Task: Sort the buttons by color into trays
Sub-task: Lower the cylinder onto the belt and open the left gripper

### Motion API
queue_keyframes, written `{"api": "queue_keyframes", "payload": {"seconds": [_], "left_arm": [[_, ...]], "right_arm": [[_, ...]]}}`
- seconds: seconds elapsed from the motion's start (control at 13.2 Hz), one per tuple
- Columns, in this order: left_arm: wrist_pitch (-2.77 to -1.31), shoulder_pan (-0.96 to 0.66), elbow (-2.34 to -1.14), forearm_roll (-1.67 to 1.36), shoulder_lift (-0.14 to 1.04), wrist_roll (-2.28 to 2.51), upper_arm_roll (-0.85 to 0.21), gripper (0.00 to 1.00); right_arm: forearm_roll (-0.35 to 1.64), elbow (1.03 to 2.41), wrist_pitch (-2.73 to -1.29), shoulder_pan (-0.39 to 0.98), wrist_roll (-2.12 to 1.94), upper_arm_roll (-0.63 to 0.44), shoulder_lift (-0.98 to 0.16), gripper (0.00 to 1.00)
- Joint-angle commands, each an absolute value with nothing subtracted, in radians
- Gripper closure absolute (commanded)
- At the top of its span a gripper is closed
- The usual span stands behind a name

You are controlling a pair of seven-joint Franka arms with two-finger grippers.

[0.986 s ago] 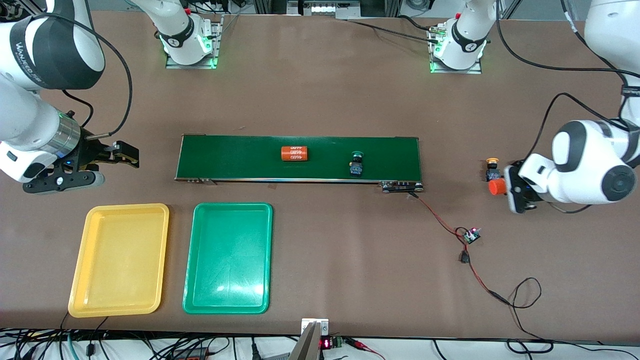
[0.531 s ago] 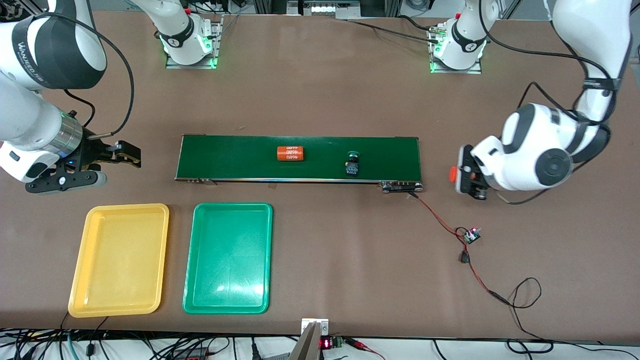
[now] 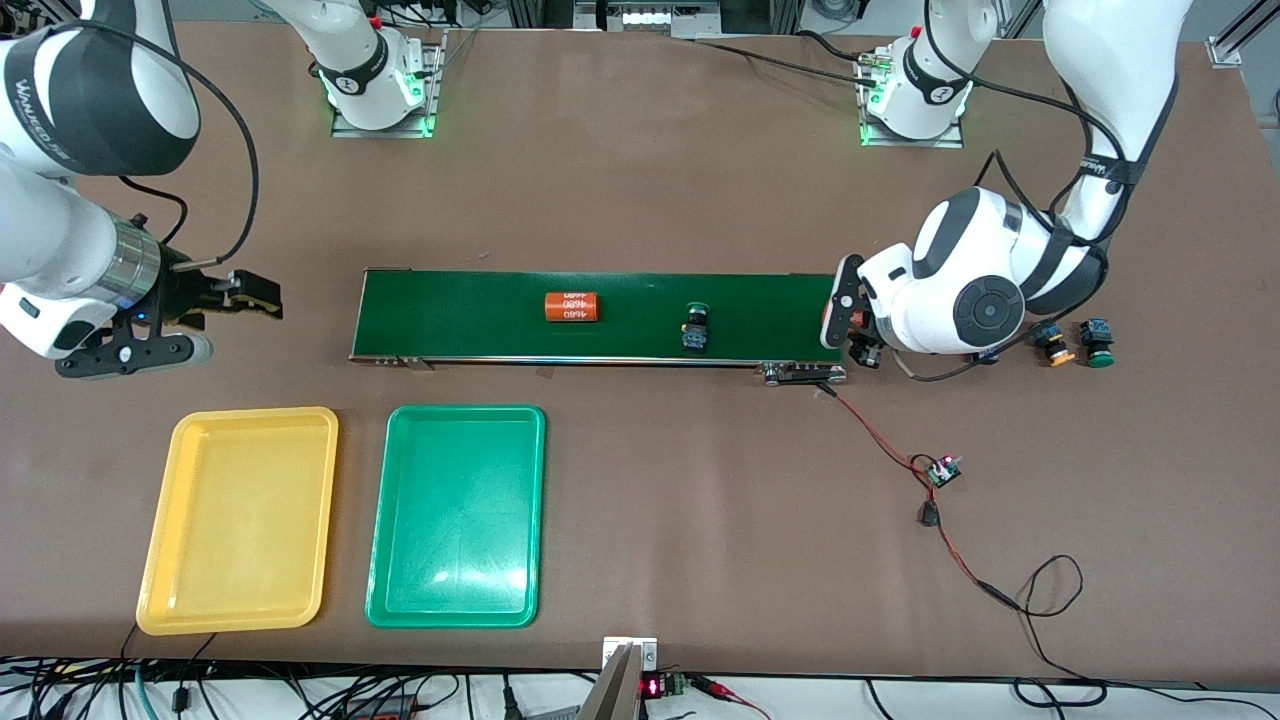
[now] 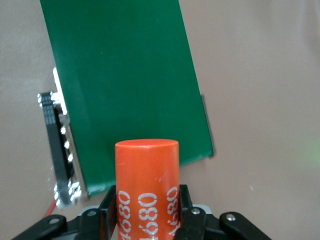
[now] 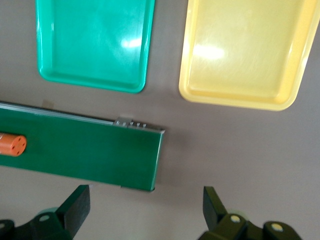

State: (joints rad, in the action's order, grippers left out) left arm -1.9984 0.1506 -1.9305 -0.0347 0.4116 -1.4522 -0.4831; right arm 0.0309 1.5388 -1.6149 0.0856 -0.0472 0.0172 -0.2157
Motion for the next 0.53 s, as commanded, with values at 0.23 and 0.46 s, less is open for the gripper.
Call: {"api": "queue_keyframes", "payload": {"seconds": [0.23,0.46], "left_arm": [[-2.152,0.161,-2.012,-0.074,0.384,-1.474,-0.528,1.0],[-2.195,0.152,-2.026,-0.075,0.383,-1.467,-0.535,1.0]], "right_arm": [[0.098,1.788,-1.678,0.121,-0.032,0.018,-0.007,0.0],[0.149,1.983,-1.787,0.124,-0.032,0.029,0.136,0.0]]}}
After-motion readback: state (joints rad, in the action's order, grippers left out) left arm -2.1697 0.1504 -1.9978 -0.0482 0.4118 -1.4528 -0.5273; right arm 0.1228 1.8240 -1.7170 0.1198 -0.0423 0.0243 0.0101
